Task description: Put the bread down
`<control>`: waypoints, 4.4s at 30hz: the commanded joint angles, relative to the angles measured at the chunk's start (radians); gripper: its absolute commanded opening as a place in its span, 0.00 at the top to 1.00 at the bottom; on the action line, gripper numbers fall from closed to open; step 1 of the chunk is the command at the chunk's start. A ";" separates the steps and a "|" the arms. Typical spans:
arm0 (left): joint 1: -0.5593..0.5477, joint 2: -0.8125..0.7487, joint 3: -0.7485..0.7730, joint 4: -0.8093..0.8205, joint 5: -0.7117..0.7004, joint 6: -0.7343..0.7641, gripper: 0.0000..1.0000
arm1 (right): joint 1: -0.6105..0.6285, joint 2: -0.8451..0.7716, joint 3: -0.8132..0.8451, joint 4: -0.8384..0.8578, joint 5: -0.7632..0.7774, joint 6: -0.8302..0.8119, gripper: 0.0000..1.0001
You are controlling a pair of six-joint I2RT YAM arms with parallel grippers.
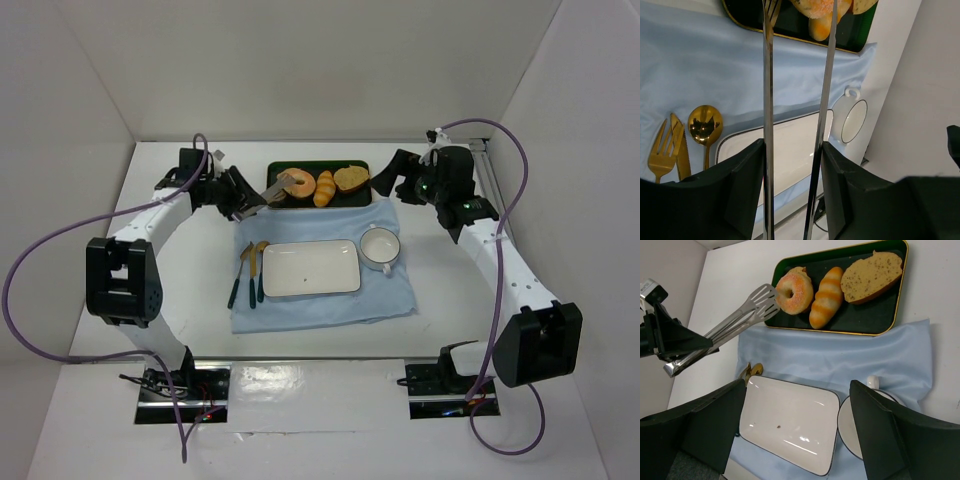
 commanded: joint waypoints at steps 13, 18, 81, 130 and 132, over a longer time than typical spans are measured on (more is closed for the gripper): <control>-0.015 0.087 0.074 0.059 0.043 -0.023 0.41 | -0.028 -0.022 -0.018 0.057 -0.028 0.008 0.09; -0.024 0.118 0.107 0.059 0.043 -0.032 0.43 | -0.037 -0.013 -0.018 0.066 -0.028 0.018 0.09; -0.193 -0.795 -0.414 -0.317 0.000 0.128 0.76 | -0.037 0.115 0.114 0.017 0.012 0.033 0.13; -0.297 -0.787 -0.382 -0.490 -0.180 0.146 0.43 | 0.001 0.127 0.099 0.084 -0.009 0.097 0.14; -0.297 -0.798 -0.368 -0.519 -0.203 0.146 0.44 | 0.012 0.127 0.108 0.084 -0.009 0.097 0.14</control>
